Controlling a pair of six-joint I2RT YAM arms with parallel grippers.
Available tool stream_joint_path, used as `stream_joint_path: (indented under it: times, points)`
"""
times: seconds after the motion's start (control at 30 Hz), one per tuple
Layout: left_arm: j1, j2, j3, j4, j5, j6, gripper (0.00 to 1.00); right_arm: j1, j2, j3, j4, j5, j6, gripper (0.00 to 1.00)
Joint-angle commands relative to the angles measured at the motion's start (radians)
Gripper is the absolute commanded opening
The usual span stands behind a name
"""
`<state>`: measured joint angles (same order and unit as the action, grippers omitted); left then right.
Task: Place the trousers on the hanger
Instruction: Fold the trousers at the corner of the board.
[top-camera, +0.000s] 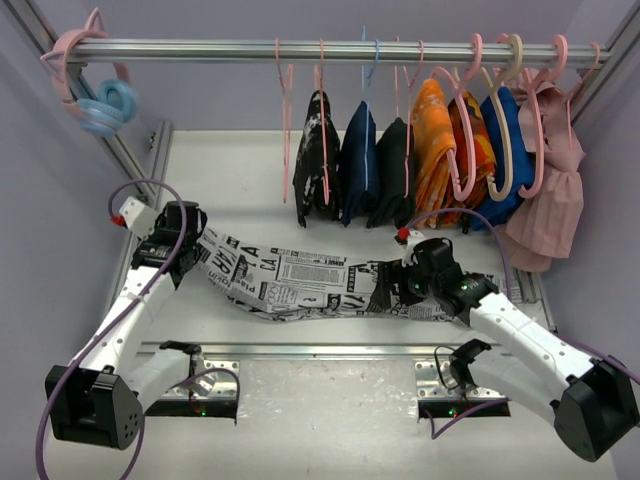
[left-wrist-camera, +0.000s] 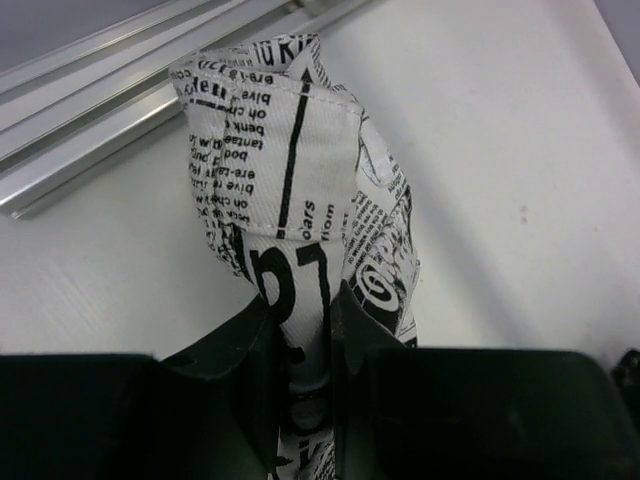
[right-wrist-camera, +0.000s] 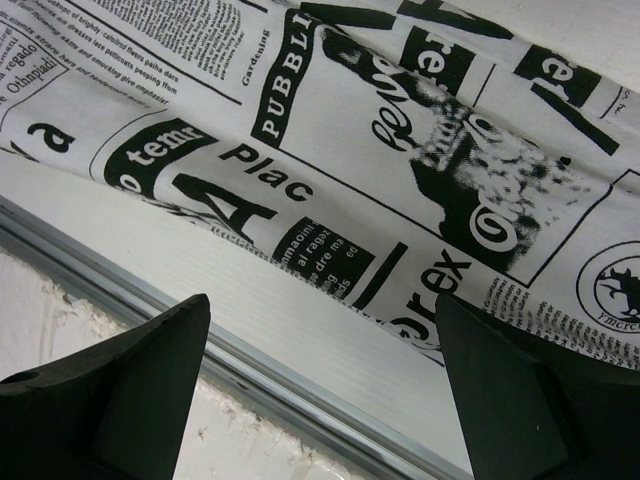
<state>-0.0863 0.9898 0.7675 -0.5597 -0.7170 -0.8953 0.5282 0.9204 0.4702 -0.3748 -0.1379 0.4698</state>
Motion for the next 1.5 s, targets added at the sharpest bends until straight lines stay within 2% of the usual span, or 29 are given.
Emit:
stream_joint_path:
  times: [0.0, 0.07, 0.1, 0.13, 0.17, 0.37, 0.47, 0.6, 0.7, 0.8, 0.9, 1.07, 1.23, 1.3, 1.47]
  points:
    - [0.061, -0.060, -0.074, -0.108, -0.107, -0.229, 0.15, 0.007, 0.017, 0.036, 0.014, 0.026, -0.021, 0.93]
    - [0.133, -0.074, -0.125, -0.110, -0.068, -0.261, 0.46, 0.007, 0.047, 0.043, -0.005, 0.064, -0.019, 0.93]
    - [0.158, -0.084, -0.135, -0.113, -0.060, -0.270, 0.57, 0.007, 0.057, 0.046, -0.009, 0.074, -0.017, 0.93]
    - [0.173, -0.099, -0.155, -0.128, -0.049, -0.283, 0.82, 0.007, 0.082, 0.050, -0.016, 0.086, -0.016, 0.93]
    - [0.191, -0.104, -0.157, -0.145, -0.060, -0.317, 0.99, 0.007, 0.104, 0.054, -0.018, 0.086, -0.014, 0.93]
    - [0.195, -0.049, -0.113, -0.235, -0.120, -0.377, 1.00, 0.055, 0.185, 0.073, 0.004, 0.111, -0.004, 0.92]
    - [0.197, 0.084, -0.062, -0.224, -0.060, -0.347, 1.00, 0.118, 0.258, 0.118, 0.015, 0.158, -0.010, 0.91]
    - [0.196, 0.319, 0.054, -0.202, 0.081, -0.256, 1.00, 0.128, 0.371, 0.177, -0.007, 0.240, 0.014, 0.92]
    - [0.194, 0.446, 0.113, -0.239, 0.110, -0.273, 1.00, 0.128, 0.480, 0.189, -0.025, 0.242, 0.062, 0.95]
    - [0.195, 0.548, 0.120, -0.220, 0.110, -0.276, 1.00, 0.126, 0.516, 0.136, -0.026, 0.269, 0.130, 0.98]
    - [0.220, 0.602, 0.120, -0.286, 0.068, -0.350, 1.00, 0.122, 0.517, 0.066, -0.026, 0.259, 0.191, 0.99]
    - [0.350, 0.606, 0.046, -0.274, 0.047, -0.398, 1.00, 0.118, 0.434, -0.034, -0.024, 0.231, 0.210, 0.99]
    - [0.378, 0.539, 0.066, -0.186, 0.095, -0.254, 1.00, 0.118, 0.312, -0.022, -0.054, 0.176, 0.157, 0.99]
    - [0.378, 0.471, 0.083, -0.192, 0.102, -0.188, 1.00, 0.118, 0.255, -0.004, -0.074, 0.160, 0.126, 0.99]
    - [0.378, 0.236, 0.093, -0.268, 0.054, -0.215, 1.00, 0.118, 0.181, 0.067, -0.107, 0.142, 0.063, 0.99]
